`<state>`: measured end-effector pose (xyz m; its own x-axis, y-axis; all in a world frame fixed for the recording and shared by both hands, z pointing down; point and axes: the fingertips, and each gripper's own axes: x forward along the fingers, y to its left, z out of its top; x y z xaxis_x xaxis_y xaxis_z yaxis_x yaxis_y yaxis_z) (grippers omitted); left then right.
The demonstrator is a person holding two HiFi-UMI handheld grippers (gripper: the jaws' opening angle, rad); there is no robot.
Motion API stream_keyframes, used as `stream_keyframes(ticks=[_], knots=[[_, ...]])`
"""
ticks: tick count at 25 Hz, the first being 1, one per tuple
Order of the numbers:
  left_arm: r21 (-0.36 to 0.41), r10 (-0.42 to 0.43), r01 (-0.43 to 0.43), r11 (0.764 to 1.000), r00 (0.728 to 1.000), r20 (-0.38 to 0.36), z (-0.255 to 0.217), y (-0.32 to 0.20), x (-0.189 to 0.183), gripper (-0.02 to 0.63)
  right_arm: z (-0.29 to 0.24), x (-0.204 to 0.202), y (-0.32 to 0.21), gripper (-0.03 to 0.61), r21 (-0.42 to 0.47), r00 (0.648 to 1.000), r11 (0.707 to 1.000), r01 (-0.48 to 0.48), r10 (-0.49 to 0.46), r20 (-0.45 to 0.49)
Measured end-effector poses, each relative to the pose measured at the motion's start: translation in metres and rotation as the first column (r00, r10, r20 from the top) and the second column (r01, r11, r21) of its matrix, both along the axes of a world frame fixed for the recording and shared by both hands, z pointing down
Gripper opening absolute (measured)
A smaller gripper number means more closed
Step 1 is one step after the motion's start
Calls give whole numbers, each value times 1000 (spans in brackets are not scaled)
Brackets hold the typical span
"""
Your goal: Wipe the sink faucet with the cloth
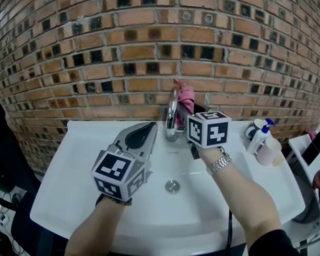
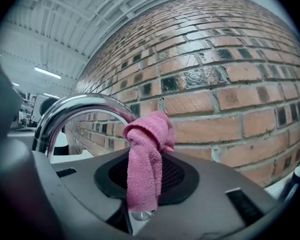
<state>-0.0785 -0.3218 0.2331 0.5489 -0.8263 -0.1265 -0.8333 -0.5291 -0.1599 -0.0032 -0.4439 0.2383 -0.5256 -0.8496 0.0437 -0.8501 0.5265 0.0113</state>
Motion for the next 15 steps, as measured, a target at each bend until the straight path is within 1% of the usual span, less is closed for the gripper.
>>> stream_keyframes(ticks=[3,6,15], knots=[[-6,2,-2,1000,1000,3,2,0,0,3,12,-1,0,95,-17,999,1000,-11,10,-52],[-9,-1,1,1000,1000,6,4,-1,-1,3,27,-2,-1,96,-54,997,998,-12,8,-75],[-10,0,0,1000,1000,9,5,1,0,3,64,-3,3,95,-165,998,986,1,-12,-67]])
